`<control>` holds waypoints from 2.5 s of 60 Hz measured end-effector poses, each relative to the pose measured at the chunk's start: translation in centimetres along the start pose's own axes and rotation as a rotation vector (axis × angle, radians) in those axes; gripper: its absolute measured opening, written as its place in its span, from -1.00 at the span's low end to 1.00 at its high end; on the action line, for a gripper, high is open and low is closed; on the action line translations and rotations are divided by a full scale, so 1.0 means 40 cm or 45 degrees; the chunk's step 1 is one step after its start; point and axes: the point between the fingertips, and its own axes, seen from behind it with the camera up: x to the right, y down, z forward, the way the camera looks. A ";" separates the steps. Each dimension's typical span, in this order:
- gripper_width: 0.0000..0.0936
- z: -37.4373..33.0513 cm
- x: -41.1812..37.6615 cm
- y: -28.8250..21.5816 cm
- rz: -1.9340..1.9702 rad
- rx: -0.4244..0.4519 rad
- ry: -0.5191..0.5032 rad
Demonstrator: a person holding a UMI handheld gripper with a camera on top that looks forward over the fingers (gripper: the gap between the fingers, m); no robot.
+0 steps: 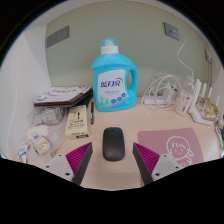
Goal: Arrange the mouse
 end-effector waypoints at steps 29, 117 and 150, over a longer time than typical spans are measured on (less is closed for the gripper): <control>-0.23 0.134 0.013 -0.009 -0.131 -0.005 0.033; 0.82 -0.422 0.437 -0.010 -0.036 0.054 0.219; 0.82 -0.804 0.328 0.023 -0.074 0.155 0.294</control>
